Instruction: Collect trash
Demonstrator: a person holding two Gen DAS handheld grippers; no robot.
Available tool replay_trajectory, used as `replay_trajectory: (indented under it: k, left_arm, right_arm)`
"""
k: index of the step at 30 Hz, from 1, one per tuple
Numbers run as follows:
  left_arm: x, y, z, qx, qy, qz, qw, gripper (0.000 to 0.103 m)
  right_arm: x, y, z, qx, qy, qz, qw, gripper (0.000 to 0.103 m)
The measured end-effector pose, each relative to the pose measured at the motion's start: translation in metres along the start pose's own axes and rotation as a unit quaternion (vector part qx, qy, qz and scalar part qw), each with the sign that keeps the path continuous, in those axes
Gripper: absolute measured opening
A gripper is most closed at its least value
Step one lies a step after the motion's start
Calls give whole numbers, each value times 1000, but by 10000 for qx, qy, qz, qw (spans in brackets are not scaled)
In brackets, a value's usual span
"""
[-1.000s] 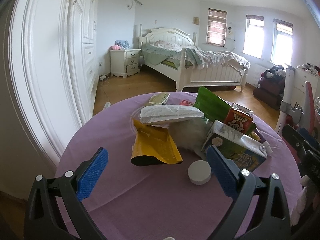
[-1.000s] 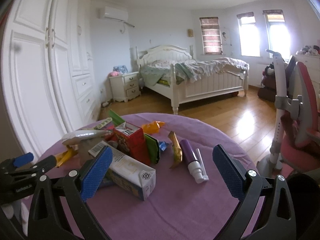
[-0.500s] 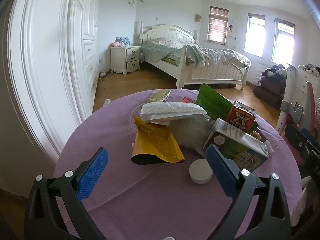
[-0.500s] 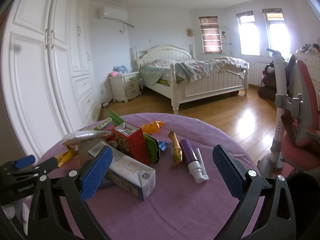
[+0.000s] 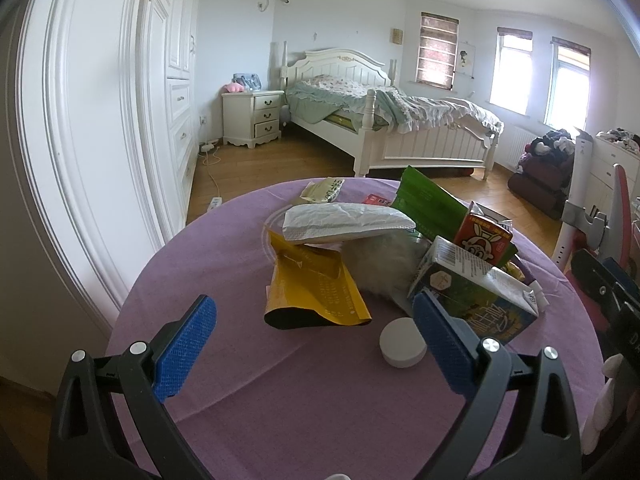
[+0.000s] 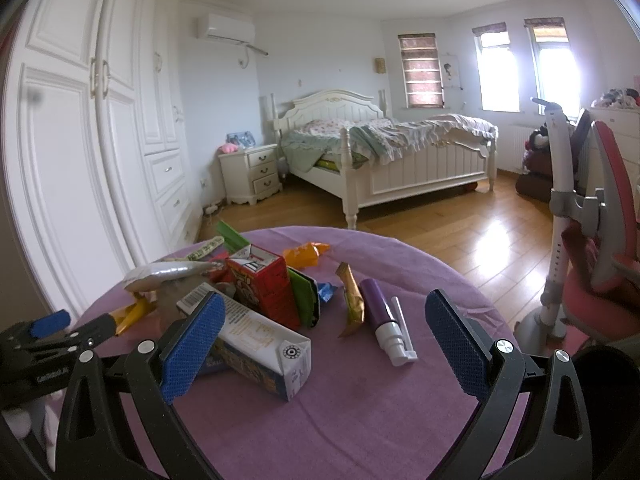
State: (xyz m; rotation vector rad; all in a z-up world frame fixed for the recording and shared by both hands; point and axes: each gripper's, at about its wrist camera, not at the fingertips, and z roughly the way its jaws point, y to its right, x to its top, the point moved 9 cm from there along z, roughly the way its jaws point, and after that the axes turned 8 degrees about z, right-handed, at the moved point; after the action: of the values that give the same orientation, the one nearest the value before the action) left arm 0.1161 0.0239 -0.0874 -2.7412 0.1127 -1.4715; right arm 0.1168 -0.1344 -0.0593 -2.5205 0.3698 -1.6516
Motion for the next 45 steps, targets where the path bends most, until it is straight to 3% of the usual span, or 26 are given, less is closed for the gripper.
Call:
replay_trajectory:
  k: [22,25,29,33,35,38,40,43,45]
  left_arm:
    - [-4,-3,1,-137,-57,-184,9997,98]
    - [-5,-7,4,-556,-116,-431,9975,98]
    - [0,-17,11,-1225,-319,-757,9891,98]
    - [20,-30,18,-1940,-331,-1326,9714,98]
    - [35,-35,29,-2199,-391,-1461,9637,98]
    - [48,-33,42,-2052,-480,-976,9726,98]
    - [54,-21,43,-2122,-400,-293,9760,98]
    - [58,2,33,-2041,-75,1142,9722,98]
    - [55,16,27,-1846,148,2068,9607,98]
  right_arm:
    - [-2,-1,3,60,-134,-26,9999,99]
    - [-2,-5,10,335,-353,11,9988,99]
    - [15,-25,27,1045,-887,112,9905,99]
    - [44,-57,53,1316,-1265,-256,9829,97]
    - [49,-75,82,1306,-1812,-532,9733,94]
    - [46,-99,119,1454,-2408,-857,9558,81]
    - [38,-106,144,1366,-2785,-1095,9444,75]
    - [22,-110,168,1428,-3389,-1211,9220,67]
    - [18,-110,173,1372,-3495,-1299,9177,58]
